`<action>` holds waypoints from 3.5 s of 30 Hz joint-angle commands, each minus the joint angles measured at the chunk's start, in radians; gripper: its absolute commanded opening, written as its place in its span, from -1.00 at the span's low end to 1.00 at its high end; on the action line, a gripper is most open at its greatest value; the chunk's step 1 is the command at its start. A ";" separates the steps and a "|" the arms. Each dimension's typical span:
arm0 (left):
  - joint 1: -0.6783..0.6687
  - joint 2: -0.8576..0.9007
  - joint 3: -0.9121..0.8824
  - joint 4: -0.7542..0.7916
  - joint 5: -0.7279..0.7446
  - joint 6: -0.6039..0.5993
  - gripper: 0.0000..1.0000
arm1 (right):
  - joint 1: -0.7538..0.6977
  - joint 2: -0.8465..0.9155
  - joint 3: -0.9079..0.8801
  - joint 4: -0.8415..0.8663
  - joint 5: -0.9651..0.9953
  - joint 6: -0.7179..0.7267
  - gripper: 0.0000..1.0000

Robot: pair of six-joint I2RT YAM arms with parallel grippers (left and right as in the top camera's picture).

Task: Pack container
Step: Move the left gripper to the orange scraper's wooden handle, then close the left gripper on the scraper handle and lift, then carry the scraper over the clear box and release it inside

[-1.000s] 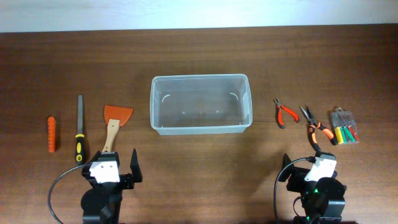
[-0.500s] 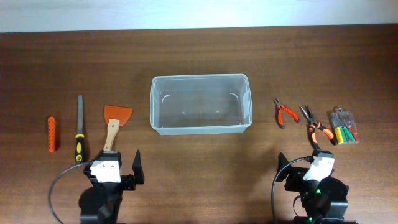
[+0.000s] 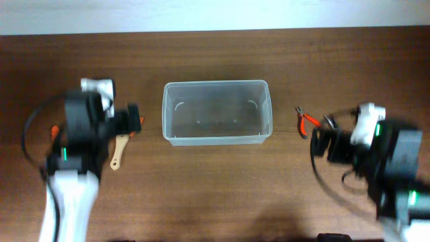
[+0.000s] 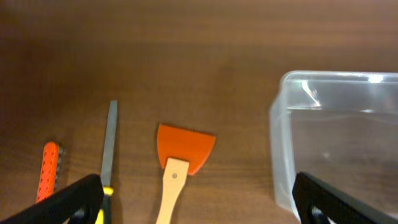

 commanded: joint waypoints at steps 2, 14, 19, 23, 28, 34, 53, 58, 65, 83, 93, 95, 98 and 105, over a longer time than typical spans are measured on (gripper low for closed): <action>0.010 0.204 0.220 -0.049 -0.007 -0.005 0.98 | -0.006 0.214 0.213 -0.087 -0.165 -0.003 0.97; 0.034 0.425 0.273 -0.148 -0.053 -0.005 0.99 | -0.108 0.550 0.303 -0.074 -0.155 0.196 0.97; 0.048 0.525 0.272 -0.276 -0.061 -0.005 0.96 | -0.162 0.635 0.303 -0.124 -0.154 0.195 0.97; 0.057 0.605 0.272 -0.312 -0.064 -0.005 0.79 | -0.189 0.680 0.302 -0.126 -0.155 0.195 0.97; 0.069 0.713 0.272 -0.313 -0.065 0.164 0.47 | -0.196 0.694 0.301 -0.131 -0.155 0.195 0.97; 0.116 0.813 0.272 -0.303 -0.074 0.152 0.98 | -0.196 0.694 0.301 -0.142 -0.154 0.194 0.98; 0.152 0.891 0.259 -0.271 0.029 0.197 0.32 | -0.196 0.694 0.301 -0.122 -0.154 0.195 0.97; 0.152 0.891 0.239 -0.251 0.024 0.196 0.12 | -0.196 0.694 0.301 -0.116 -0.154 0.195 0.96; 0.152 0.891 0.225 -0.238 0.023 0.198 -0.07 | -0.196 0.694 0.301 -0.114 -0.154 0.195 0.98; 0.152 0.889 0.238 -0.199 0.023 0.198 -0.96 | -0.196 0.694 0.301 -0.115 -0.155 0.195 0.97; 0.066 0.832 0.712 -0.490 -0.007 0.337 -0.96 | -0.196 0.694 0.301 -0.134 -0.159 0.196 0.97; 0.013 0.821 0.840 -0.517 -0.008 0.413 -0.96 | -0.196 0.694 0.301 -0.140 -0.159 0.196 0.97; -0.083 0.805 0.998 -0.525 -0.010 0.526 -0.96 | -0.196 0.694 0.301 -0.150 -0.159 0.195 0.97; -0.358 0.803 1.097 -0.516 0.042 0.905 -0.96 | -0.196 0.694 0.301 -0.167 -0.159 0.195 0.97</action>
